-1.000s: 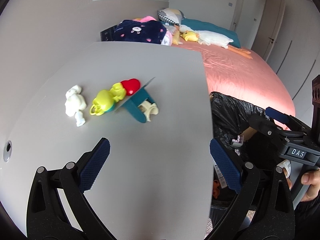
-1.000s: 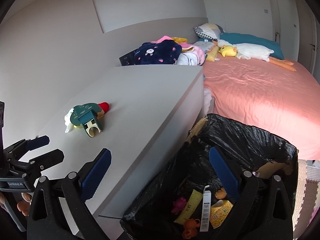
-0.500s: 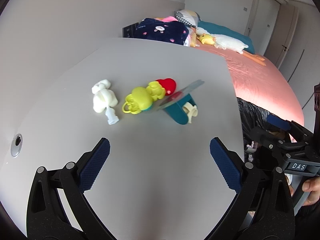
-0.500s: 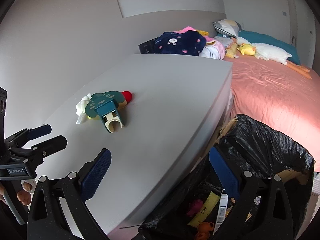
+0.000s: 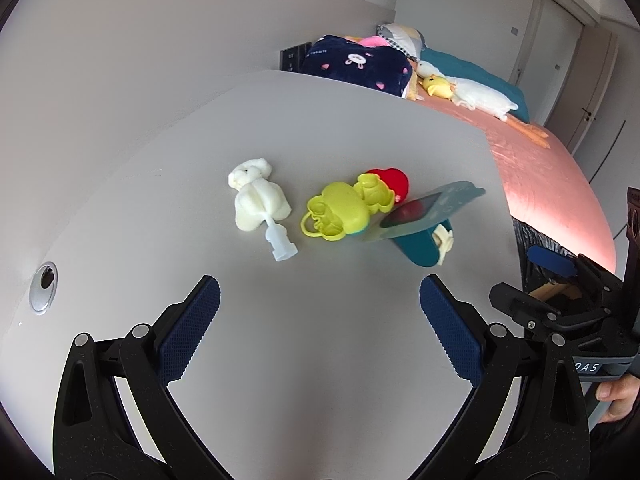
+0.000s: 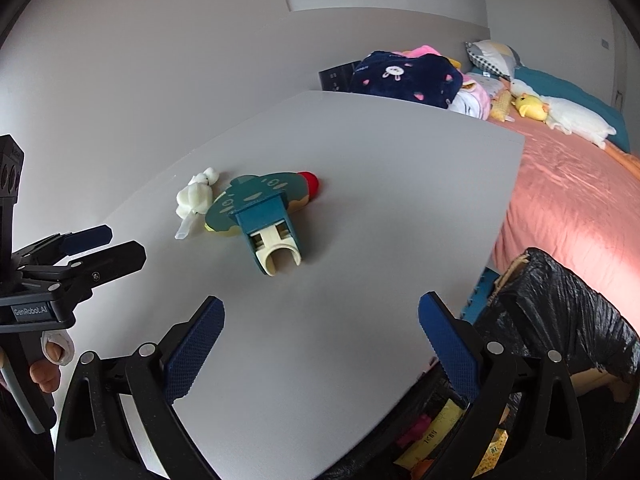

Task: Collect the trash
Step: 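Move both tools back over the table toward the white plush and teal holder, then grasp the white plush with the left tool while the right tool grasps the teal toothbrush holder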

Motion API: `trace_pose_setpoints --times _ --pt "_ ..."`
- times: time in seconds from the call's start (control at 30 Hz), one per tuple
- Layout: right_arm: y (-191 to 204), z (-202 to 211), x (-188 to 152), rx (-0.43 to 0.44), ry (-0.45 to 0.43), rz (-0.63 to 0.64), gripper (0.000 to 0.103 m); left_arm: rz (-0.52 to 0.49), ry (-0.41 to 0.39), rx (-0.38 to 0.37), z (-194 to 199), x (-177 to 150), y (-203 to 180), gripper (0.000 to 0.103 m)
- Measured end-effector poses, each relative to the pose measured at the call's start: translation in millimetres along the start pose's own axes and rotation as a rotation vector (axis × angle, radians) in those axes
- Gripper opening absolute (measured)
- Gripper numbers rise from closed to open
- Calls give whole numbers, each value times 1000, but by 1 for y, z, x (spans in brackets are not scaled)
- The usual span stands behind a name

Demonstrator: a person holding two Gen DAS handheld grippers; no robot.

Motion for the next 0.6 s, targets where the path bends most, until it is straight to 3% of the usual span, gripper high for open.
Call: trace_pose_setpoints --times 0.37,0.6 --pt "20 -28 23 36 34 37 94 43 -8 43 -18 21 26 97" --pt "31 -49 37 23 70 85 81 69 -3 65 -32 34 40 86"
Point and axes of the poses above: each gripper's, at about its wrist camera, not at the fingertips, and z roughly against the way its jaws point, y to its left, x to its top, the point moved 8 cm from there along -z, roughly the way its jaws point, and after that the axes turned 11 degrees about y, right-handed, at the moved point
